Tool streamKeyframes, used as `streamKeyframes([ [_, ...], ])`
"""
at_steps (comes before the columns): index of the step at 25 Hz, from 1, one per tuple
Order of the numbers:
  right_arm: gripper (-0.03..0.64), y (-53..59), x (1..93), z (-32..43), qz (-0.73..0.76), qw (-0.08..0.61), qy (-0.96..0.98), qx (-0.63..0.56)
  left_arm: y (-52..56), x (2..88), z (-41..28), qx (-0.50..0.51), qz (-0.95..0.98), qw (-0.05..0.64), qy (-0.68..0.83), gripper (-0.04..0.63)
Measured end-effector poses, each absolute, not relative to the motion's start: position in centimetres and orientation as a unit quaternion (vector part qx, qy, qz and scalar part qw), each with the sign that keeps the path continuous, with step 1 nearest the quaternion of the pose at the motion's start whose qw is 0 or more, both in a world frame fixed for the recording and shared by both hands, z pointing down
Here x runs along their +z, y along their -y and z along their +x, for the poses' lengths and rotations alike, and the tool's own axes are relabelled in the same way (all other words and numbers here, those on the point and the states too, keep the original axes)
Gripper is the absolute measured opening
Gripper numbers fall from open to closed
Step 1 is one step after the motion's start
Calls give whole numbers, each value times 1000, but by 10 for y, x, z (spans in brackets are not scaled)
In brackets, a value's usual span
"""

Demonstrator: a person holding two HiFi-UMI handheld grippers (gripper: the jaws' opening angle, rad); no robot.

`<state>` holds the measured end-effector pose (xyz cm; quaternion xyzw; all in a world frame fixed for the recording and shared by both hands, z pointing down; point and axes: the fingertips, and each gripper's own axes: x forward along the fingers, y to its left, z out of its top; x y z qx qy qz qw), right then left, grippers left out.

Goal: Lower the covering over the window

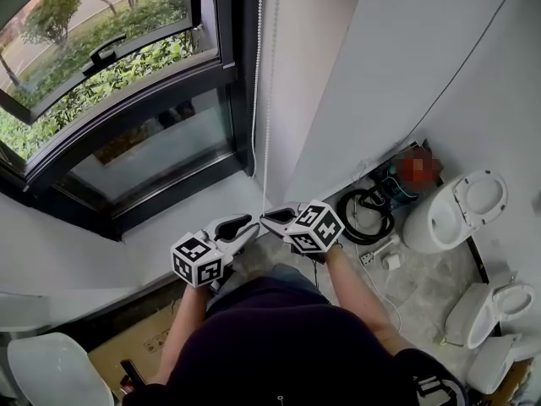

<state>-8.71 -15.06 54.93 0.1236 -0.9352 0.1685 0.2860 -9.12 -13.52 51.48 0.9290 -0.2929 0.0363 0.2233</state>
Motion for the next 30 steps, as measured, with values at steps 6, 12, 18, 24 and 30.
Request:
streamKeyframes([
  [6, 14, 148, 549, -90, 115, 284, 937, 169, 147, 452, -86, -5, 946, 159, 284, 107],
  [12, 14, 144, 548, -93, 104, 278, 941, 163, 172, 420, -73, -14, 949, 129, 286, 107],
  [18, 14, 145, 550, -81, 96, 276, 942, 162, 178, 417, -58, 1, 945, 135, 298, 18],
  [24, 14, 148, 549, -65, 86, 302, 940, 131, 179, 418, -40, -21, 939, 166, 301, 15],
  [30, 14, 129, 570, -41, 64, 336, 930, 132, 160, 441, -24, -29, 930, 207, 303, 14],
])
